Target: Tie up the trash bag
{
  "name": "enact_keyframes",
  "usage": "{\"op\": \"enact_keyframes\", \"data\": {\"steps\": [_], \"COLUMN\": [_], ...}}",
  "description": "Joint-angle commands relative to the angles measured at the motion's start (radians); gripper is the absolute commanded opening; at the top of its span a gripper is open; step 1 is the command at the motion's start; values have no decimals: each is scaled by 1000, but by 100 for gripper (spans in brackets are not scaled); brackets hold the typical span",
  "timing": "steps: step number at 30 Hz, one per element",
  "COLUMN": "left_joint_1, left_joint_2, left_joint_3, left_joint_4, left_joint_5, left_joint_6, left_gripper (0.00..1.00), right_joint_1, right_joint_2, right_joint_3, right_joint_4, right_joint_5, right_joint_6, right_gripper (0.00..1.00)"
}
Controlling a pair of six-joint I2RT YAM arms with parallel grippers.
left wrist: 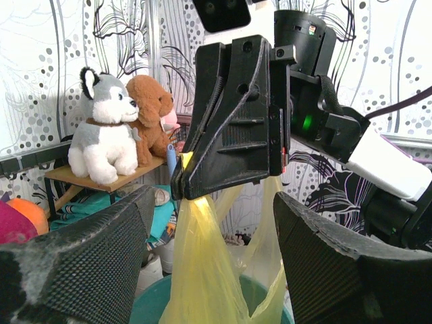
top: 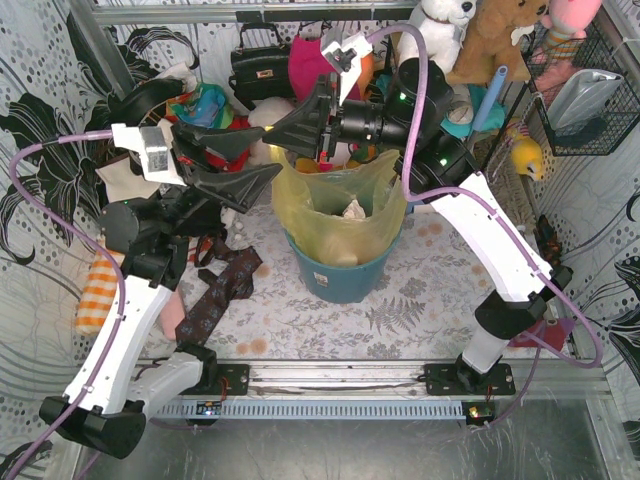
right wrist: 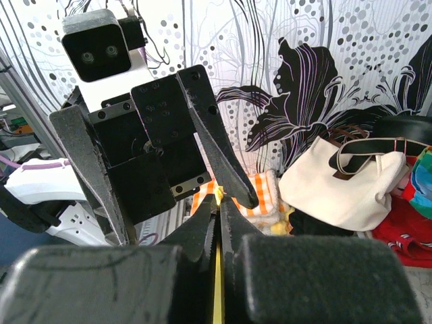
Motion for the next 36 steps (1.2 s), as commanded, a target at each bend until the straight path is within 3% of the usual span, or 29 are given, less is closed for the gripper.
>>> {"op": "enact_keyframes", "data": {"steps": [1,12,23,36], "left_joint_1": [0,0,0,0], "left_joint_2": [23,116,167,223], "left_joint_3": [23,37,37,10], "left_joint_4": [51,178,328,453], "left_joint_5": [40,64,133,165], "left_joint_6": [31,-49,-171,-295], "left_gripper": [80,80,53,55], "right_joint_1": [5,12,13,13], "right_joint_2": [-37,-36,-70,-79], "right_joint_3": [-9,-20,-32,-50], "right_joint_4": [50,66,68,78], "right_joint_5": [-10,-6,2,8], "right_joint_6": [19,31,29,33], "right_gripper": [0,0,0,0]}}
